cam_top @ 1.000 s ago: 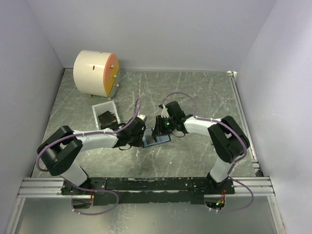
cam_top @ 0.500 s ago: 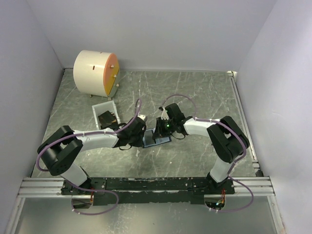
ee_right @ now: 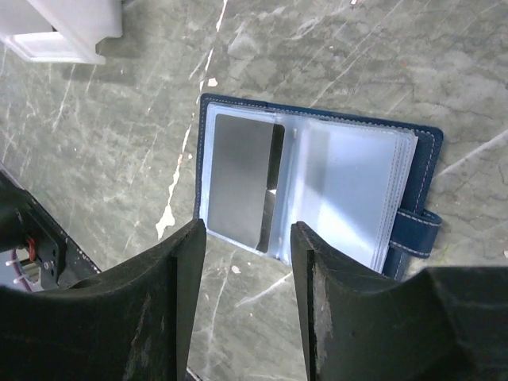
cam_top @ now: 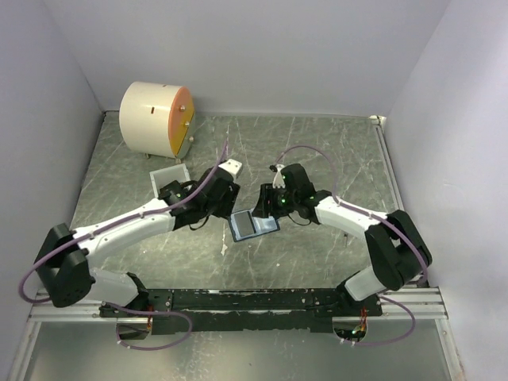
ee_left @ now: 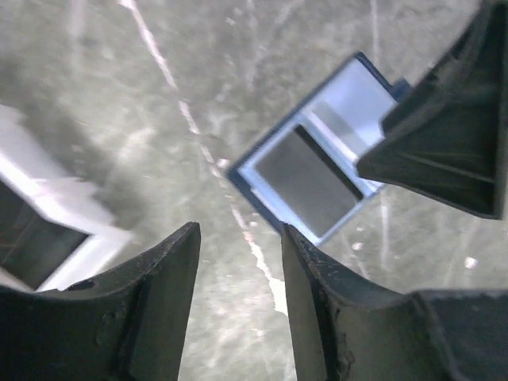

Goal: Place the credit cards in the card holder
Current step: Insert the credit card into the card holder, then pick up the credit card from the storage box.

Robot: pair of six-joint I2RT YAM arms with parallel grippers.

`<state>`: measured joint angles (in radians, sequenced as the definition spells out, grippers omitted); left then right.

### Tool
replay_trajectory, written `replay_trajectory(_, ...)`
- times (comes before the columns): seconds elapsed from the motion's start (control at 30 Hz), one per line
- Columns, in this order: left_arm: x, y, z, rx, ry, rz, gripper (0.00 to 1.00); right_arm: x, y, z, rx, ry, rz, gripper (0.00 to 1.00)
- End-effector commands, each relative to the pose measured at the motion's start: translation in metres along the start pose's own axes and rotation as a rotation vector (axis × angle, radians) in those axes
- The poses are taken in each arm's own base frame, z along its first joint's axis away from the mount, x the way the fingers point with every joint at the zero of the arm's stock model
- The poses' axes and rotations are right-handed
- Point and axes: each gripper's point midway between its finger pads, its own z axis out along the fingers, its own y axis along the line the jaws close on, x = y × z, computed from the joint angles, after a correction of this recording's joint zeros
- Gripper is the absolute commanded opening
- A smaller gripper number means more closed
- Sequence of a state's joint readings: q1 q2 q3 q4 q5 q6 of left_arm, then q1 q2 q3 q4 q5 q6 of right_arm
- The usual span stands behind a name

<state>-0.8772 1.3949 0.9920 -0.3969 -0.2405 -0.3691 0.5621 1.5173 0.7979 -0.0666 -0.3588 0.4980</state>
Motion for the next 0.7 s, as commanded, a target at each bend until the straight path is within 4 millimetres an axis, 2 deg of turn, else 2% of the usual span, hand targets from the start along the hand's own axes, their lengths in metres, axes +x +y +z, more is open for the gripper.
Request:
replay_trajectory(0.0,-0.023,0.057,-0.033,-0.236,-0.045,0.211,0.58,-0.004,0.000,-0.013,0.016,-0.038,-0.008,0.48)
replay_trajectory(0.13,-0.034,0.101,-0.043,-0.373,-0.032,0.297,0.61,-0.008,0.007,-0.024,-0.005,-0.069,-0.016,0.48)
replay_trajectory(0.27,-0.029,0.147,-0.042,-0.444,0.020,0.326,0.62,-0.009,0.014,-0.031,-0.031,-0.084,-0.019,0.48)
replay_trajectory(0.33,-0.026,0.162,-0.040,-0.450,0.019,0.377,0.62,-0.010,0.016,-0.034,-0.038,-0.092,-0.020,0.48)
replay_trajectory(0.5,-0.024,0.161,-0.027,-0.318,-0.049,0.568,0.69,-0.011,0.020,-0.038,-0.057,-0.103,-0.022,0.48)
replay_trajectory(0.67,-0.009,0.169,-0.004,-0.255,0.025,0.628,0.66,-0.012,0.018,-0.039,-0.048,-0.102,-0.028,0.48)
